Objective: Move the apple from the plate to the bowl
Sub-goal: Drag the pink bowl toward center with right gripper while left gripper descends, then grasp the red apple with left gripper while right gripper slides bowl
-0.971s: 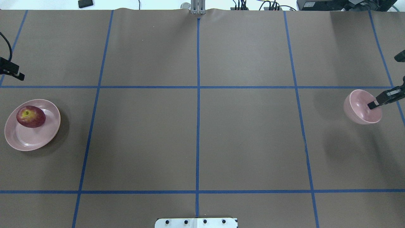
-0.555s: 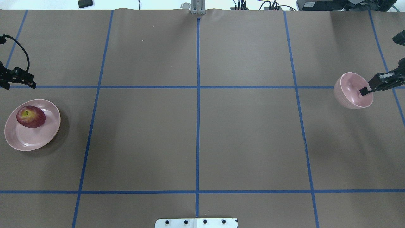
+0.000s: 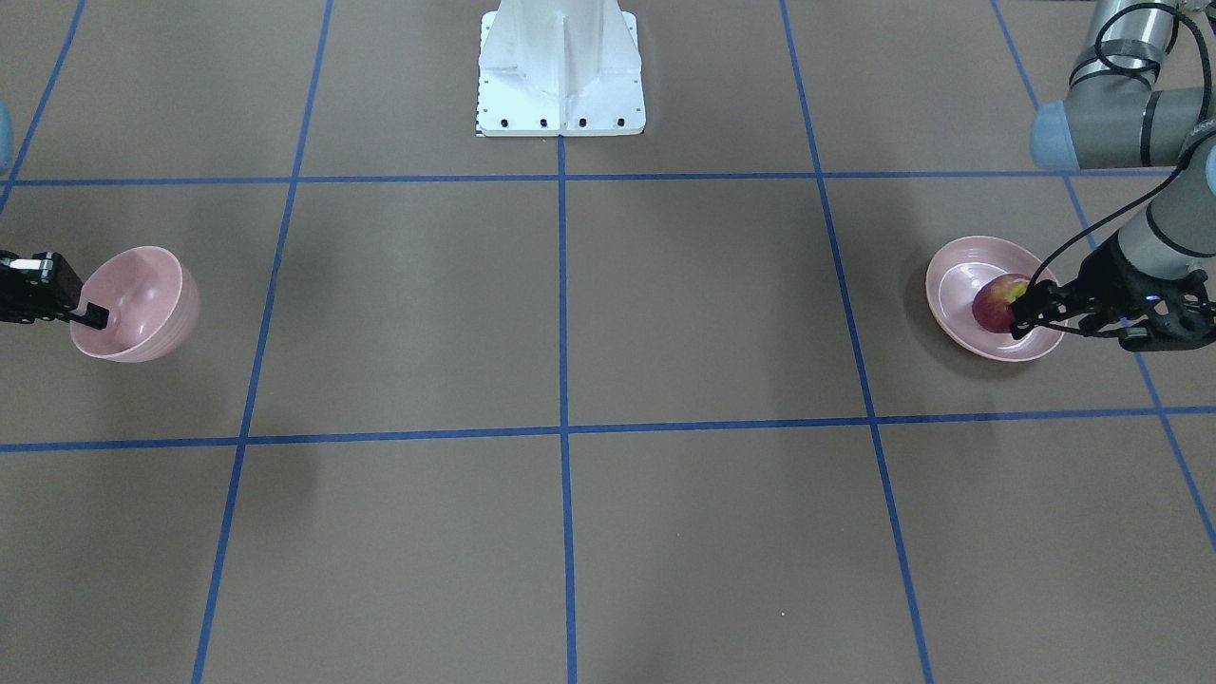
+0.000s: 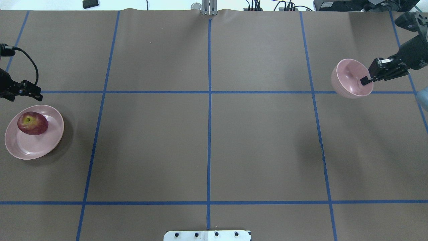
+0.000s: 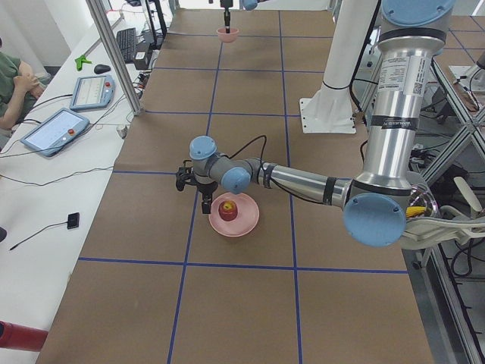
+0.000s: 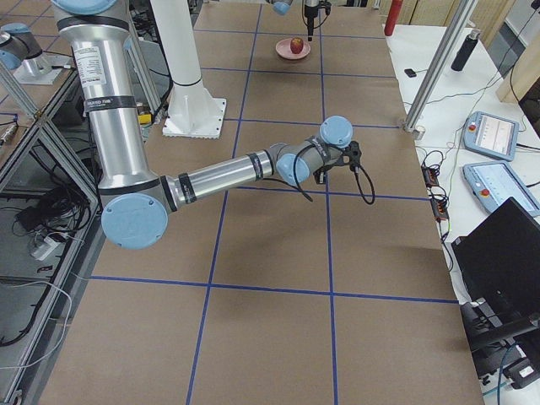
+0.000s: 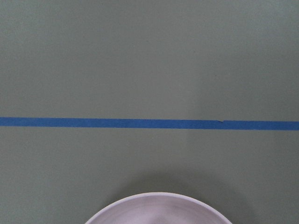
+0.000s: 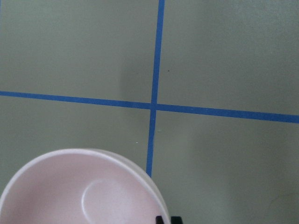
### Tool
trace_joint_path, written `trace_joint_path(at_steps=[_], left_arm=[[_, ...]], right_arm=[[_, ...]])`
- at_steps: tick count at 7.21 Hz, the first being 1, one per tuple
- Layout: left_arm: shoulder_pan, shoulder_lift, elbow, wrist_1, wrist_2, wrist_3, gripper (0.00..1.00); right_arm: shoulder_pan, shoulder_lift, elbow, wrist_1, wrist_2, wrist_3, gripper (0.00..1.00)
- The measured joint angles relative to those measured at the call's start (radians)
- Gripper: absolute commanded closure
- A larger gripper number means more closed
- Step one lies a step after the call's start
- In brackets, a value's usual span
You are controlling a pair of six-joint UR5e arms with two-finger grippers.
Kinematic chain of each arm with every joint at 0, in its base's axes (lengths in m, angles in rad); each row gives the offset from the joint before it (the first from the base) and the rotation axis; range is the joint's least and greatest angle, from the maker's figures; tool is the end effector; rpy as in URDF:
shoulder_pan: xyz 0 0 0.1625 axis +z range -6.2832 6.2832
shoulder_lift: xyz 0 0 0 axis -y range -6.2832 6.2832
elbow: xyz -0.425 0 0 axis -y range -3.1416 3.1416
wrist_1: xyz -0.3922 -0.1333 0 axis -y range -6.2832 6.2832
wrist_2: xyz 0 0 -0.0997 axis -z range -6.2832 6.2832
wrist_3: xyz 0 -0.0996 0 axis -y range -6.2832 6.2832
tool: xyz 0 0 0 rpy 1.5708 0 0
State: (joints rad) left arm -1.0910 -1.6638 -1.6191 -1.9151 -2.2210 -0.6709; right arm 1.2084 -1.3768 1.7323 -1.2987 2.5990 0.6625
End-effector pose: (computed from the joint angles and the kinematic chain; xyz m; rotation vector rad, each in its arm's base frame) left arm 0.1905 -0.5242 0.5540 0.0461 0.7885 -0.0232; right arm -0.1538 -0.5411 0.4261 0.0104 -1.1397 -0.0555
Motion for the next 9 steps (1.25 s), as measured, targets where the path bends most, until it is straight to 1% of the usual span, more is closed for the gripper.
trace_joint_path(at_steps=[2,3,6,9], left_arm=[[0.021,0.013,0.001,-0.002,-0.002,0.002,0.02],[0.029,0.015,0.001,-0.002,-0.005,0.003,0.02],[0.060,0.028,0.005,-0.003,-0.008,0.003,0.02],[0.073,0.064,0.003,-0.040,-0.010,0.002,0.02]], right_arm=[[-0.025,0.099,0.054,-0.176,-0.052,0.011,1.00],[-0.047,0.137,0.066,-0.219,-0.078,0.039,1.00],[-0.134,0.219,0.073,-0.242,-0.145,0.167,1.00],[-0.186,0.246,0.072,-0.243,-0.180,0.206,1.00]])
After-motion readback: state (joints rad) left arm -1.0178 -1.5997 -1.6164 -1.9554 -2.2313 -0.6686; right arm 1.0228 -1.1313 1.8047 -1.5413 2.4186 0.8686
